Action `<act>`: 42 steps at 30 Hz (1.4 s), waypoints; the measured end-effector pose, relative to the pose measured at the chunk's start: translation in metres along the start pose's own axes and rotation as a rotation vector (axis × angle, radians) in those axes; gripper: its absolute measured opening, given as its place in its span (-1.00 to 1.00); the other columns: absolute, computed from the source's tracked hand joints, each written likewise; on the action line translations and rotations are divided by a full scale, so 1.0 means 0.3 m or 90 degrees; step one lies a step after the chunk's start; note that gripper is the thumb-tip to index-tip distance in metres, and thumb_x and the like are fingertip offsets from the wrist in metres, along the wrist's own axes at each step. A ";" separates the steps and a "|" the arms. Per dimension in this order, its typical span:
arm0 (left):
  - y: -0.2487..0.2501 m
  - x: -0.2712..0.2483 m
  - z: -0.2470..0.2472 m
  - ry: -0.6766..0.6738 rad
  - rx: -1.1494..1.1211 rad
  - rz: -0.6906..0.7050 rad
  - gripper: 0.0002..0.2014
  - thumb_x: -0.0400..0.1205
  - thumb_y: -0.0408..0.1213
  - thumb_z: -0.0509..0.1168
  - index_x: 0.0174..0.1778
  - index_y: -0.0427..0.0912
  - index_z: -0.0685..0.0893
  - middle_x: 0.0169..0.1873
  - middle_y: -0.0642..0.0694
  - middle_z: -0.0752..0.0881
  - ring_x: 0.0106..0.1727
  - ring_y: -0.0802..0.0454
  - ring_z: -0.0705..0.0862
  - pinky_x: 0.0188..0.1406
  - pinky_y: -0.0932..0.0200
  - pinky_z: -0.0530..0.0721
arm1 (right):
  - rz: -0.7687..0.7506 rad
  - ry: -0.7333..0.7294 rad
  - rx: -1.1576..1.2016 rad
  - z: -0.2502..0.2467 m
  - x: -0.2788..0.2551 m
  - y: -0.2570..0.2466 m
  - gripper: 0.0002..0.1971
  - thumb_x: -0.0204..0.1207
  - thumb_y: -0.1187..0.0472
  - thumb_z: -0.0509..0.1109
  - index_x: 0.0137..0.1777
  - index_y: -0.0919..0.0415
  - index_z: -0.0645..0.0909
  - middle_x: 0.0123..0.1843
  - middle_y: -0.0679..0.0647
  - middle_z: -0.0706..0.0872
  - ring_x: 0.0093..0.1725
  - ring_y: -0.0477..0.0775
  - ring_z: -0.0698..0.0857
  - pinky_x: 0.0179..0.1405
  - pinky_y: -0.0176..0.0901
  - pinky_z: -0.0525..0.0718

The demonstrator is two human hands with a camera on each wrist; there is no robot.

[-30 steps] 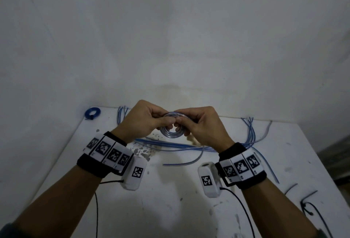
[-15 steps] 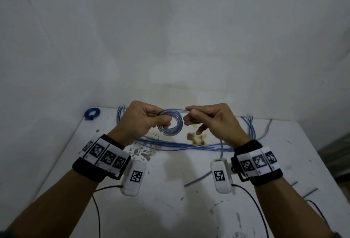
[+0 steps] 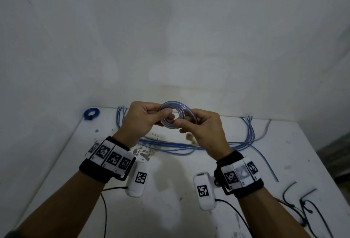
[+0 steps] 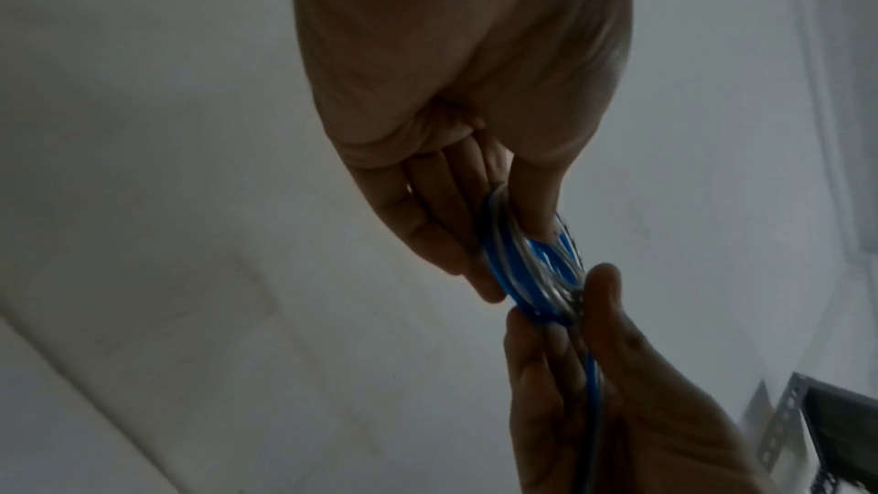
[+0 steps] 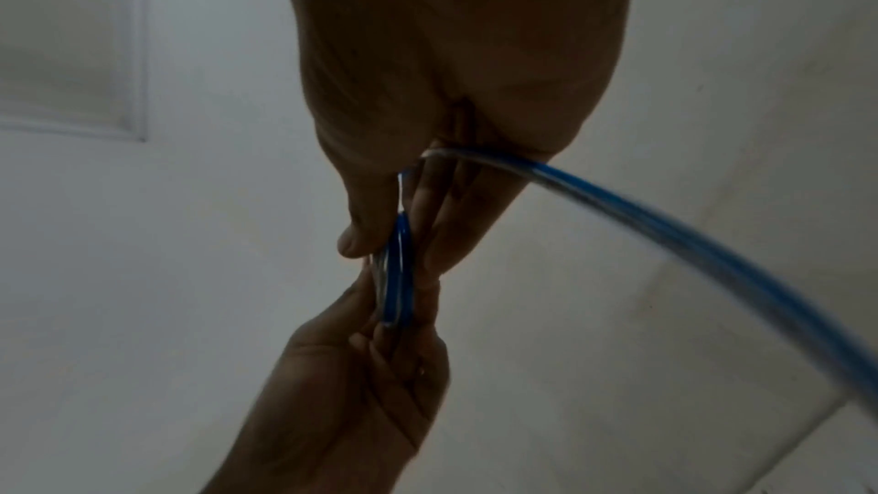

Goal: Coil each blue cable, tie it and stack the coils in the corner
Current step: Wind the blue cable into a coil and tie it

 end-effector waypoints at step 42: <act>-0.001 0.003 -0.017 -0.139 0.123 -0.081 -0.85 0.46 -0.43 0.55 -0.08 -0.34 0.86 -0.23 -0.25 0.85 -0.12 -0.21 0.83 0.05 -0.12 0.79 | 0.045 -0.238 -0.281 -0.050 0.103 -0.029 -0.82 0.52 0.15 0.56 0.08 0.18 0.80 -0.13 0.08 0.86 -0.14 0.04 0.82 -0.04 0.00 0.79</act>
Point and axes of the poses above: each hand's wrist, its own x-axis towards the middle knuckle, its own z-axis out of the palm, y = z × x, the point moved 1 cm from there along x, towards the middle knuckle
